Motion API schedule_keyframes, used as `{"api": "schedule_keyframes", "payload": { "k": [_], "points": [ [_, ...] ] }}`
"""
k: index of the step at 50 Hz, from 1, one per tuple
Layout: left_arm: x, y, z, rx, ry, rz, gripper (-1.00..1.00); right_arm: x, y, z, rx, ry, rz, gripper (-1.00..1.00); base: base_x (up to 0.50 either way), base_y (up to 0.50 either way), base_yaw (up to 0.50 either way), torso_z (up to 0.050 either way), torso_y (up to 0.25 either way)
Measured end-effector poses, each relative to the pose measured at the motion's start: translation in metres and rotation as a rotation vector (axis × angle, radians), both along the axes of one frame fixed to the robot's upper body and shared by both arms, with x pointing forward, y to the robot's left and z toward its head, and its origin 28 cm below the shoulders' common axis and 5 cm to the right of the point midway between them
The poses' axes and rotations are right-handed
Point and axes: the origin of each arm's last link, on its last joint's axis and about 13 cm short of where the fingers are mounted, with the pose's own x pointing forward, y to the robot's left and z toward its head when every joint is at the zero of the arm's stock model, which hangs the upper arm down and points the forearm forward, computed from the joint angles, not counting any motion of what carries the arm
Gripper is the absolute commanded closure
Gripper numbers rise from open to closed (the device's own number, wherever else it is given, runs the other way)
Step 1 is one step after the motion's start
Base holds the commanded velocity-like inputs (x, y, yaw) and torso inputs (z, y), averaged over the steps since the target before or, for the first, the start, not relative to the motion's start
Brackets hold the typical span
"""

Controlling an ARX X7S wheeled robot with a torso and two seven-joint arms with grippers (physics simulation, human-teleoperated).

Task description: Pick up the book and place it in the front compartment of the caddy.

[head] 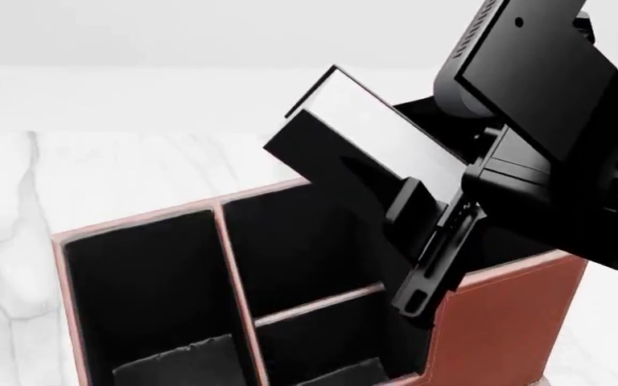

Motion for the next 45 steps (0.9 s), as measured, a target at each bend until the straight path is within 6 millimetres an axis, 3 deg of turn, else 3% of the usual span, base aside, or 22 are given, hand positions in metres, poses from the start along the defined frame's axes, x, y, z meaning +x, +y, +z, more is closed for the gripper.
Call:
{"api": "schedule_keyframes", "payload": {
  "k": [22, 45],
  "points": [
    [0.0, 0.0, 0.0, 0.0, 0.0, 0.001, -1.0, 0.003, 0.0, 0.001, -0.007, 0.001, -0.003, 1.0, 0.0, 0.0, 0.0, 0.0, 0.001],
    [0.001, 0.0, 0.0, 0.001, 0.001, 0.0, -1.0, 0.051, 0.005, 0.048, -0.204, 0.065, 0.111, 1.0, 0.0, 0.0, 0.0, 0.0, 0.001]
  ]
}}
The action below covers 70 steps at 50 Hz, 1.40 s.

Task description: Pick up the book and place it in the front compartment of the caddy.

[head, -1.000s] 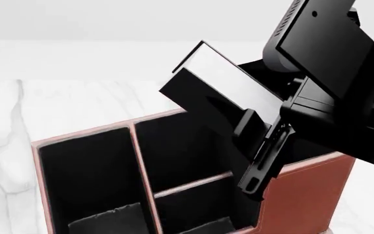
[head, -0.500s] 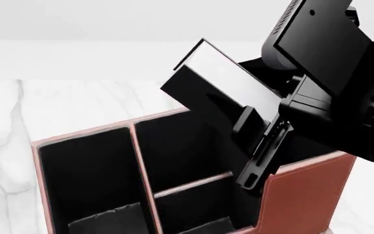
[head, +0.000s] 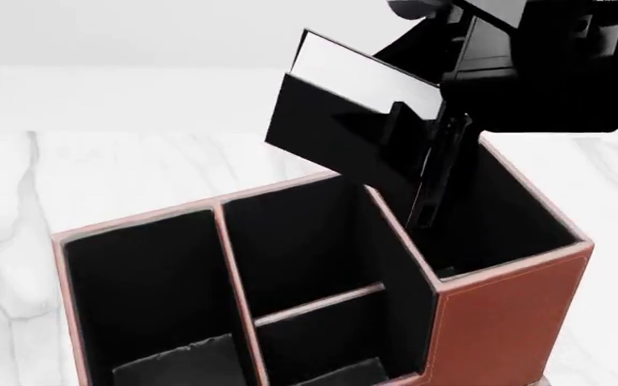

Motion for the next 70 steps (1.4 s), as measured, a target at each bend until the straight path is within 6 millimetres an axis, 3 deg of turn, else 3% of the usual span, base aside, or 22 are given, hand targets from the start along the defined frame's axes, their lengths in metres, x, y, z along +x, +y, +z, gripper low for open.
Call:
{"api": "schedule_keyframes", "payload": {
  "k": [26, 70],
  "points": [
    [0.0, -0.001, 0.001, 0.003, 0.0, 0.001, -1.0, 0.045, 0.009, 0.022, -0.236, -0.031, 0.101, 1.0, 0.0, 0.0, 0.0, 0.0, 0.001],
    [0.0, -0.002, 0.001, 0.007, 0.002, 0.001, -1.0, 0.082, 0.029, 0.007, -0.319, -0.002, 0.287, 1.0, 0.0, 0.0, 0.0, 0.0, 0.001]
  ]
}}
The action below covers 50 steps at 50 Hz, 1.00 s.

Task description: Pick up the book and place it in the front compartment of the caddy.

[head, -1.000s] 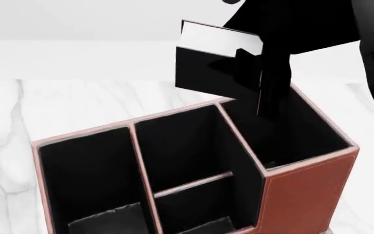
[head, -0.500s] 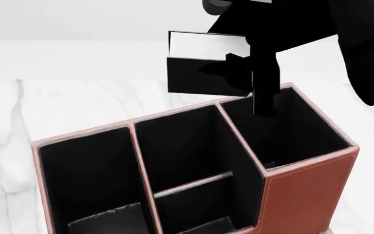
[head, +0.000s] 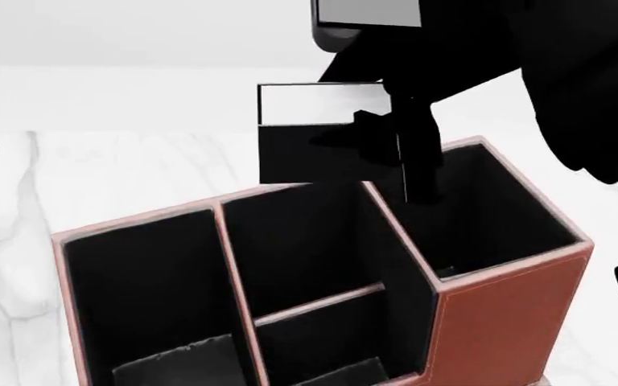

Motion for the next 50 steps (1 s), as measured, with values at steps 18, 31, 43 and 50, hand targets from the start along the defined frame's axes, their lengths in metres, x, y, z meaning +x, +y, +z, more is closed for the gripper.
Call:
{"api": "schedule_keyframes", "payload": {
  "k": [18, 31, 43, 50],
  "points": [
    [0.0, 0.0, -0.001, -0.002, 0.002, -0.001, -1.0, 0.02, 0.006, -0.016, -0.03, 0.079, 0.001, 1.0, 0.0, 0.0, 0.0, 0.001, 0.001],
    [0.0, 0.0, 0.0, -0.003, 0.002, 0.0, -1.0, 0.027, 0.008, -0.024, -0.034, 0.107, -0.005, 1.0, 0.0, 0.0, 0.0, 0.0, 0.001],
    [0.001, 0.0, 0.0, -0.002, 0.002, -0.002, -1.0, 0.032, 0.01, -0.028, -0.035, 0.139, -0.041, 1.0, 0.0, 0.0, 0.0, 0.0, 0.002],
    [0.001, 0.0, -0.001, -0.002, 0.004, -0.001, -1.0, 0.032, 0.011, -0.027, -0.023, 0.158, -0.059, 1.0, 0.0, 0.0, 0.0, 0.001, 0.001]
  ]
}}
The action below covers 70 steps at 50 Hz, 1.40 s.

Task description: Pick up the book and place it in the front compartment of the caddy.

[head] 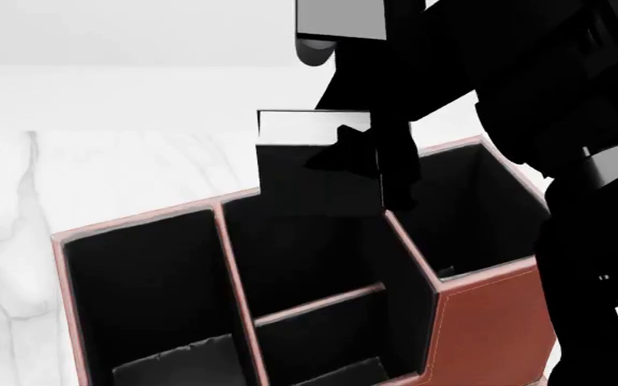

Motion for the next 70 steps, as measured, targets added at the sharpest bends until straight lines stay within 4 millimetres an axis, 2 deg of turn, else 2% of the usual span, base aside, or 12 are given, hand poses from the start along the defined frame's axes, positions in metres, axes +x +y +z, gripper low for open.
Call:
{"api": "schedule_keyframes", "payload": {
  "k": [48, 70],
  "points": [
    [0.0, 0.001, -0.001, -0.003, 0.002, 0.002, -1.0, -0.001, 0.003, 0.009, 0.039, 0.022, -0.012, 1.0, 0.0, 0.0, 0.0, 0.0, 0.001],
    [-0.001, 0.002, -0.001, -0.001, 0.003, 0.006, -1.0, 0.005, 0.015, 0.008, -0.058, -0.05, 0.14, 1.0, 0.0, 0.0, 0.0, 0.0, 0.001]
  ]
}}
